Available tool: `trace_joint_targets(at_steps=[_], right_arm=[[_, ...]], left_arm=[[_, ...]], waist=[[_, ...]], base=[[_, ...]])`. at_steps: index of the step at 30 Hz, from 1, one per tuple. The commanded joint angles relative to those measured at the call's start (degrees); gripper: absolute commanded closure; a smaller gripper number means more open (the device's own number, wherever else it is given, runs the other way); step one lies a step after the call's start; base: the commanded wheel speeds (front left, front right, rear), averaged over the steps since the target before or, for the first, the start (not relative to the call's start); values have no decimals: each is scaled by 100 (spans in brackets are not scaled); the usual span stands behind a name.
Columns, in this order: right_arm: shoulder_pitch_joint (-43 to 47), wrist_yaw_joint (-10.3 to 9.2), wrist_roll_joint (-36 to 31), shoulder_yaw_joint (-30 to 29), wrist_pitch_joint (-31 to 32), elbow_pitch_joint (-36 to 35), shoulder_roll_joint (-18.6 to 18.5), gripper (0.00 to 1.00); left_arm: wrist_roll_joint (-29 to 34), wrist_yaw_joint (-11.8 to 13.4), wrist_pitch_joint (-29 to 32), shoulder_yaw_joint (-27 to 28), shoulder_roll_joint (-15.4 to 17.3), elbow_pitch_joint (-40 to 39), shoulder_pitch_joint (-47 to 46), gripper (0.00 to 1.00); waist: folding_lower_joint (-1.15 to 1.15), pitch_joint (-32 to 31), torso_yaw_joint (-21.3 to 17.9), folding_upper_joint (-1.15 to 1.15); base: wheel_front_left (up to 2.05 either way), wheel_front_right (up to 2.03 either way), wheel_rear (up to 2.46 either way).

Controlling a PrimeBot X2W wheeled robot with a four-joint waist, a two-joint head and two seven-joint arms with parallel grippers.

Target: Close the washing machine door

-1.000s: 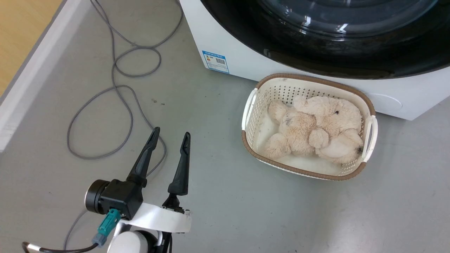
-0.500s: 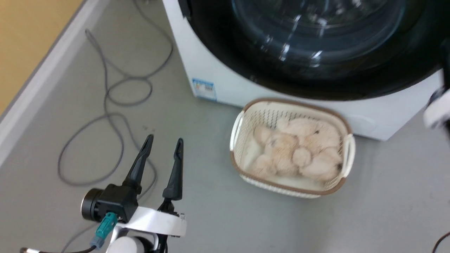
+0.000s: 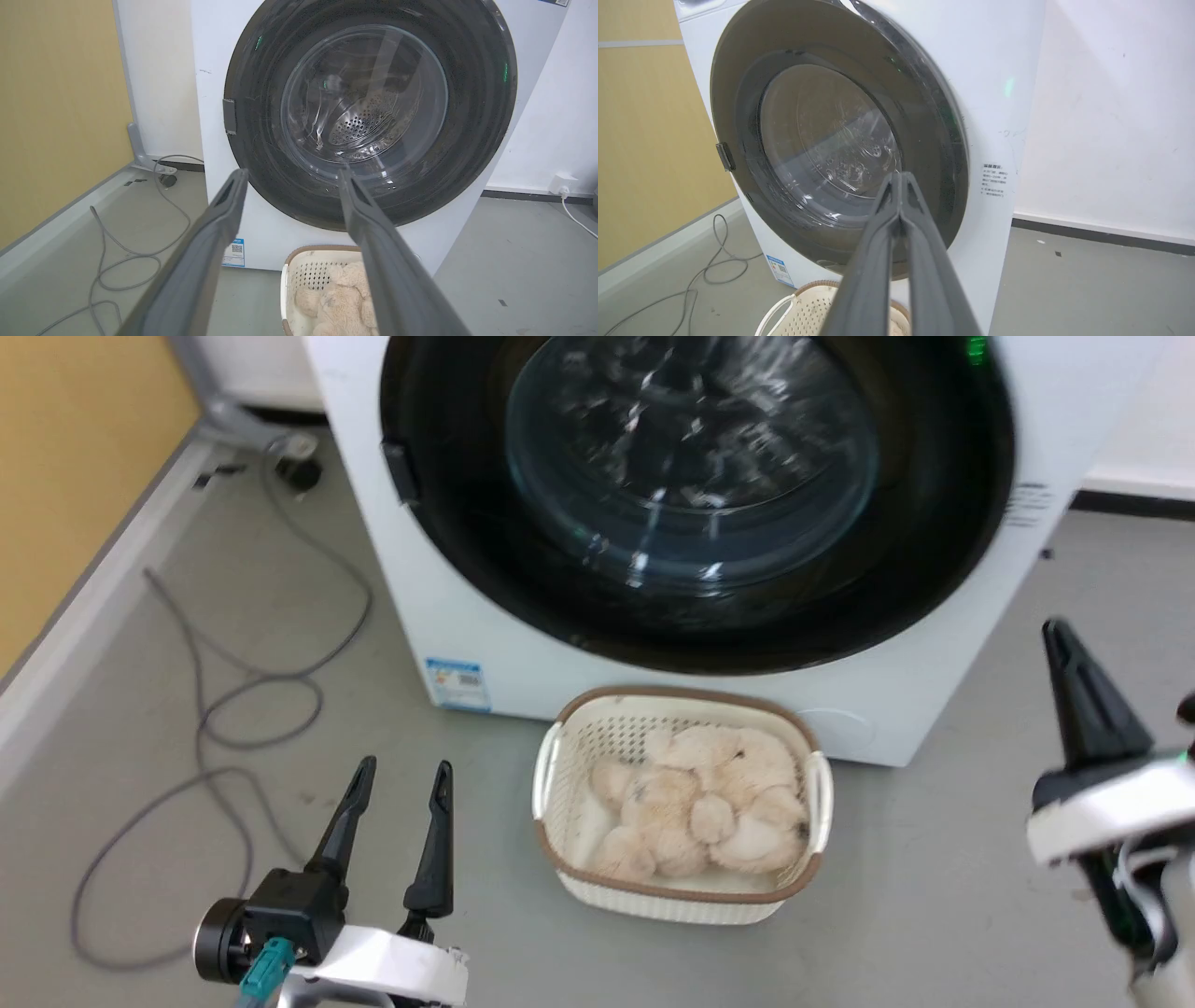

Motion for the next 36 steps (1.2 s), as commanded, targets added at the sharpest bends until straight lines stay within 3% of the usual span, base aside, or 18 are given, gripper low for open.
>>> trace_joint_targets(at_steps=[1,8,10,15,16,17,35,36], right_arm=[[231,-4,-106,-104,-5,-190,126,100],[1250,-4,-811,-804,217,-1147,764,100],[1699,-4,-1064,-1060,279,-1470,1116,100],[2323,-4,-1344,-1122,496,-1854,1547,100],[2411,-4,-1412,-1130,564,-1889,1589,31],[2472,-4,-1475,-1141,598,-1919,1624,0],[2631,-4,-1573,-1137,703,-1898,1751,0],[2551,0,-1522,-1133,713,-1913,1730,100]], left_arm=[[45,-15,-25,18,1,16,86,0],[99,-68,-25,-44,1,92,179,0],[90,-66,-25,-69,1,154,248,0],[162,-53,-25,-111,1,287,349,0],[171,-52,-25,-124,1,296,364,0],[178,-51,-25,-136,1,306,376,0],[387,-37,-25,-242,16,300,361,0],[351,-49,3,-229,1,308,336,100]], waist=[[1,-121,-138,0],[1,-254,-238,0],[1,-317,-232,0],[1,-373,-221,0],[1,-383,-217,0],[1,-392,-211,0],[1,-412,-136,0],[1,-412,-135,0]], base=[[0,0,0],[0,0,0],[0,0,0],[0,0,0],[0,0,0],[0,0,0],[0,0,0],[0,0,0]])
